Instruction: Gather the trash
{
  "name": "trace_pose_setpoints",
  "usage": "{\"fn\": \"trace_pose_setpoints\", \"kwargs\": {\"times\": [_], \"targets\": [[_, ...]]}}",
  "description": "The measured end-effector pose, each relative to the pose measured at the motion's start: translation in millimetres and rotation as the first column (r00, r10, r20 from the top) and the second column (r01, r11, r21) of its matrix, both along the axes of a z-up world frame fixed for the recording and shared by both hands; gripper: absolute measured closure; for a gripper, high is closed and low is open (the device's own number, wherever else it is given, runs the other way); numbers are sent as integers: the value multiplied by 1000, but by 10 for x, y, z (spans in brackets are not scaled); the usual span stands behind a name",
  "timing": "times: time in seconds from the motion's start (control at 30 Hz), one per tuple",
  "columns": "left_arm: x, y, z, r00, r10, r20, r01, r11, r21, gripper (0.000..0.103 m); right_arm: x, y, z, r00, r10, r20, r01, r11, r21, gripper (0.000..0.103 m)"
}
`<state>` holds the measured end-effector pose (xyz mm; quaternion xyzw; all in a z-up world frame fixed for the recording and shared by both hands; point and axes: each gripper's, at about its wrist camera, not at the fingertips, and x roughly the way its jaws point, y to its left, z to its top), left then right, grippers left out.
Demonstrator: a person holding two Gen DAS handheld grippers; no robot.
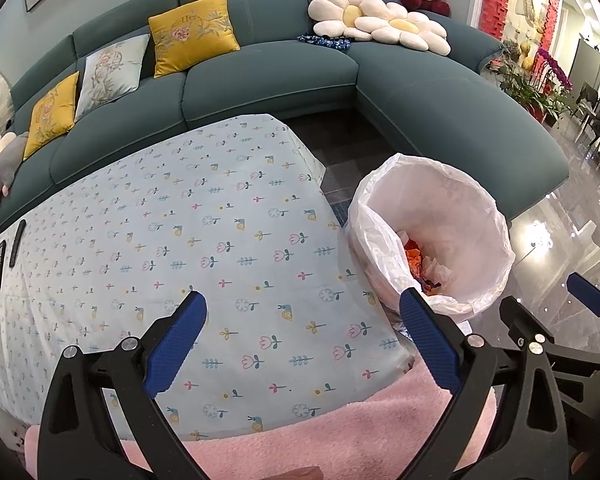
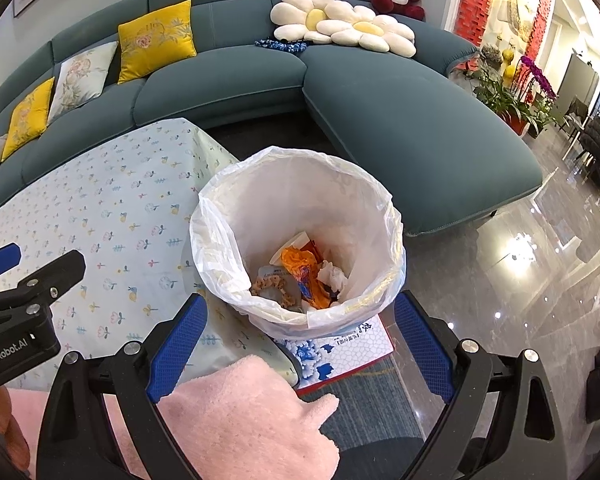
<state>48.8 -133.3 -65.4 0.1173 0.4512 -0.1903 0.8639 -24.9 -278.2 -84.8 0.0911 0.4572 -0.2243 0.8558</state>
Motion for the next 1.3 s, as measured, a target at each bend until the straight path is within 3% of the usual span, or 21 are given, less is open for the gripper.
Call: {"fn": "trace_pose_setpoints", "kwargs": {"times": [1.3], "targets": [[-23,33,-82,1000,10,7,-10,999,30,10,-37,11,-55,1000,-4,-2,4,1000,8,12]]}}
